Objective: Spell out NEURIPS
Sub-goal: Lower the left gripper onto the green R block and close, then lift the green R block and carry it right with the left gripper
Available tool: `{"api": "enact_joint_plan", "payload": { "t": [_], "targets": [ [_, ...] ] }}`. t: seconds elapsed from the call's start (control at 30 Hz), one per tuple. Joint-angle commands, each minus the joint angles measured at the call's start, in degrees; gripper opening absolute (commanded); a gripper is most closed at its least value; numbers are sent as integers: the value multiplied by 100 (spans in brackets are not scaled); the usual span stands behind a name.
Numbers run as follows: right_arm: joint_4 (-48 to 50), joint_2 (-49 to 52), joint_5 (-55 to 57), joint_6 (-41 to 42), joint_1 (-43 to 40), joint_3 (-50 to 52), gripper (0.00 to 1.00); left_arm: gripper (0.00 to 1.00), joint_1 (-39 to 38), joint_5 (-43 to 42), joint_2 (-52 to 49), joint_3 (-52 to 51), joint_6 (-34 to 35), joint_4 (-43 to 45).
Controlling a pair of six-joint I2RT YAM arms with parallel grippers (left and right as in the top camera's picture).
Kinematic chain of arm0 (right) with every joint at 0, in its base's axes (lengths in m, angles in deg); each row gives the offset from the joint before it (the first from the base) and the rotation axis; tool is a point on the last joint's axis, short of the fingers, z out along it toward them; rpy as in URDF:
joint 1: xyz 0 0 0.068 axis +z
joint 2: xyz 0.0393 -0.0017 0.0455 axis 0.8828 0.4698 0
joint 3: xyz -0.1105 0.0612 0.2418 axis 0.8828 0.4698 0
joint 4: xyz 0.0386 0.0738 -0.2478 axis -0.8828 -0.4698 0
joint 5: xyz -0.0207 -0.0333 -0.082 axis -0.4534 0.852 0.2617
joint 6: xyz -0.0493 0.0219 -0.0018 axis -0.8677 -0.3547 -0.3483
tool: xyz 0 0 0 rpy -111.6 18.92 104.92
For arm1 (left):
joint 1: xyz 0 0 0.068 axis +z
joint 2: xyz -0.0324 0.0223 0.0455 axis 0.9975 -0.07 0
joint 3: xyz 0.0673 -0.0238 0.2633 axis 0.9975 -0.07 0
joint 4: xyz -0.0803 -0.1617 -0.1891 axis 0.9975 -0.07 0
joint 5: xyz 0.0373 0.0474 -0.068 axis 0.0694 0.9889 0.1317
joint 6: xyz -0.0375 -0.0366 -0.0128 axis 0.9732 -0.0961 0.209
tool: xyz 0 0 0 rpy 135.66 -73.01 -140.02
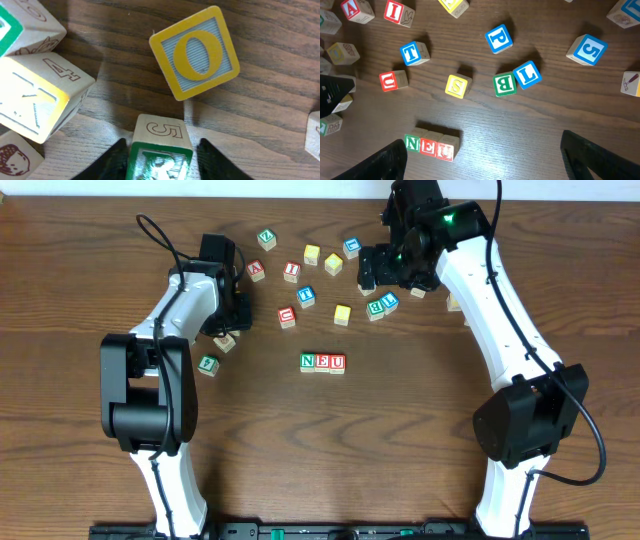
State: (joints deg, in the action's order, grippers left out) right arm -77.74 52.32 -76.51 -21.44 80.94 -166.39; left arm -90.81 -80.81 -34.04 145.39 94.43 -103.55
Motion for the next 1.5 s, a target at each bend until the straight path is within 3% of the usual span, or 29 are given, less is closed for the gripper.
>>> {"api": "enact_joint_plan", "payload": {
  "t": [0.0,0.23,0.87,1.03,1.47],
  "targets": [
    [-24,50,68,35,-13,-101,93,39,13,72,-98,-50,-9,-2],
    [-22,50,68,35,-13,-101,93,33,13,74,-96,-42,-9,-2],
    [-20,50,365,37,-20,-98,94,33,-153,68,562,199,-2,-227],
    [2,50,479,37,-98,-98,95,32,-503,68,887,199,37,-225],
    [-4,50,734,37,-1012,-101,96,33,-2096,68,1060,199,920,-133]
  ]
}}
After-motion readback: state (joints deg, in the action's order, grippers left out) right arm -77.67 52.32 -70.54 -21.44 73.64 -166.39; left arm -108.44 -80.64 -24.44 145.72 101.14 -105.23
